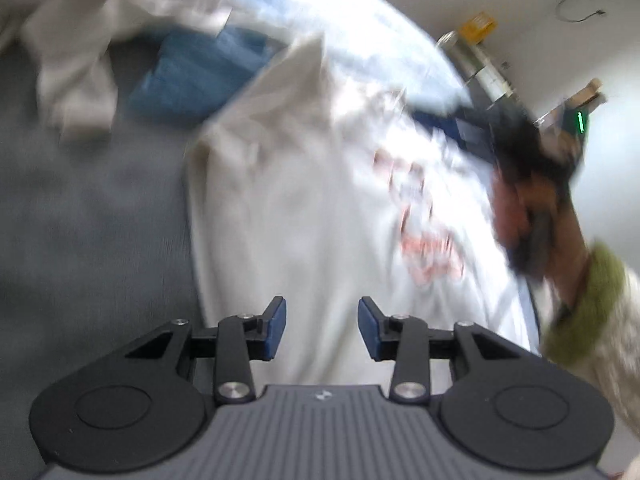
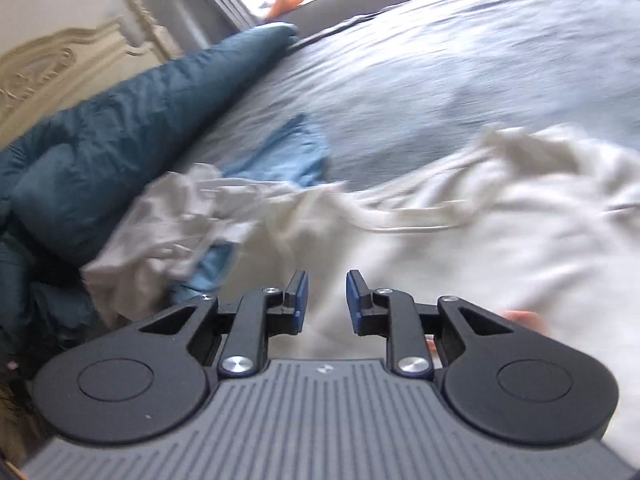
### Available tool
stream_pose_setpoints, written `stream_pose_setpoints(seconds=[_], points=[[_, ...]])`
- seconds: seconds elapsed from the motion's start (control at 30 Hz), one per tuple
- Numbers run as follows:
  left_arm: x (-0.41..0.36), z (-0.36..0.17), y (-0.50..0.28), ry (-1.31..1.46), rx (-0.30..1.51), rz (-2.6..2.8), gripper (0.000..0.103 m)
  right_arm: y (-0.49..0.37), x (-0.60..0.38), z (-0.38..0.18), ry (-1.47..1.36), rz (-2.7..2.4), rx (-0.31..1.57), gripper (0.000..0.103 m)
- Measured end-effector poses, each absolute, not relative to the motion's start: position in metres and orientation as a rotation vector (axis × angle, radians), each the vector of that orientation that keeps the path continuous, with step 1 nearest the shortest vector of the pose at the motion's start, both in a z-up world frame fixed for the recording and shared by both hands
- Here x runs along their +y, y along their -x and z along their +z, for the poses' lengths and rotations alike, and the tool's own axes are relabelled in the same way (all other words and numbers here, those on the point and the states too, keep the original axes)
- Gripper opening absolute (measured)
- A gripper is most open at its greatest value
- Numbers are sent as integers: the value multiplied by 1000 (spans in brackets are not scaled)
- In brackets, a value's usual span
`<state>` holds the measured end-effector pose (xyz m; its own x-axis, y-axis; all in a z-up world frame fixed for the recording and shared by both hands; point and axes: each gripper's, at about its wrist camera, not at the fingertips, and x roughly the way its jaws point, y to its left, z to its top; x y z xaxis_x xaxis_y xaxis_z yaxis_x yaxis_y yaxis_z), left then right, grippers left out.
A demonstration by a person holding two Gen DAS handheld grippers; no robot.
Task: Fold clothes
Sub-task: 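Open both grippers and move them to the sweatshirt collar, then grasp the collar rim with both grippers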
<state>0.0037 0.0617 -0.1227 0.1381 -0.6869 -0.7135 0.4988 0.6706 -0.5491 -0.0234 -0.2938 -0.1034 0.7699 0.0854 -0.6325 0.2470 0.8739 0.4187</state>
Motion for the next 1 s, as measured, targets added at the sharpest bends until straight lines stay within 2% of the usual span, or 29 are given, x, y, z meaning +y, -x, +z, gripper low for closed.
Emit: stream_pose_setpoints(seconds=[0.23, 0.37, 0.4, 0.43, 0.83, 1.0], points=[[-17, -104, -89, 85, 888, -852, 44, 33, -359, -92, -366, -185, 751, 22], [-57, -91, -118, -37, 808, -835, 49, 5, -393, -97, -288, -161, 779, 31], [-68, -88, -124, -72, 796, -830, 49, -6, -399, -100, -268, -140, 799, 35], [-77, -85, -129, -102, 786, -830, 49, -18, -406, -103, -243, -120, 815, 43], [-165, -104, -177, -269, 826, -803, 51, -110, -457, -115, -87, 96, 945, 57], [-175, -116, -195, -295, 905, -813, 51, -126, -471, -124, -149, 142, 998, 59]])
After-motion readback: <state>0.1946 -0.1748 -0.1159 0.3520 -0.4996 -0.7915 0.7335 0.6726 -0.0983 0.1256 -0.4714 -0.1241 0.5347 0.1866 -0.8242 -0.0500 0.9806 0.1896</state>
